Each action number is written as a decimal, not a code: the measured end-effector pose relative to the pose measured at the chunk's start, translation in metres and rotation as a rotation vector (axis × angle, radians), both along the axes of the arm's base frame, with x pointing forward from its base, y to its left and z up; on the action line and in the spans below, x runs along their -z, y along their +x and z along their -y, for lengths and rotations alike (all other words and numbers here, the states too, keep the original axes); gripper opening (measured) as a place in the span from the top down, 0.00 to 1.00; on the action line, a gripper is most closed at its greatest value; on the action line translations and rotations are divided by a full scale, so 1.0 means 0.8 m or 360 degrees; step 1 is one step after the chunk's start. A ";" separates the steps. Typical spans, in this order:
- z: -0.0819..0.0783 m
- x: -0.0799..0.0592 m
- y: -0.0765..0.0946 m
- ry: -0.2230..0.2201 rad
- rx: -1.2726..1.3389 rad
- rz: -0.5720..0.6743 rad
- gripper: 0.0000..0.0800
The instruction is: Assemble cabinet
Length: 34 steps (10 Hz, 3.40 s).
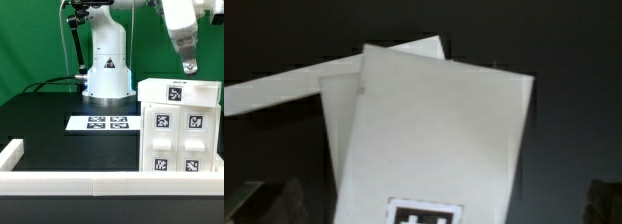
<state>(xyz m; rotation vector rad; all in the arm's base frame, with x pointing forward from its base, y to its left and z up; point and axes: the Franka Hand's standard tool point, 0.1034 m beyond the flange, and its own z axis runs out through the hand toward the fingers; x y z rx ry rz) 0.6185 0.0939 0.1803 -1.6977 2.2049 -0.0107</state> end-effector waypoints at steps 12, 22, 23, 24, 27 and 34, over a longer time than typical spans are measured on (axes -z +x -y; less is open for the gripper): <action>-0.008 -0.006 0.009 -0.0535 -0.1648 0.0260 0.00; 0.006 0.004 0.002 -0.0896 -0.3313 0.0471 0.00; 0.008 0.004 0.002 -0.0923 -0.3436 0.0493 0.00; 0.010 0.006 0.001 -0.0960 -0.3616 0.0523 0.00; 0.013 0.015 -0.006 -0.1032 -0.4087 0.0577 0.00; 0.019 0.029 -0.007 -0.1063 -0.4262 0.0558 0.04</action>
Offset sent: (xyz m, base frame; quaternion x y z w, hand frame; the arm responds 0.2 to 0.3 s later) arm 0.0000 0.0000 0.0000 0.0000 0.0000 0.0000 1.0000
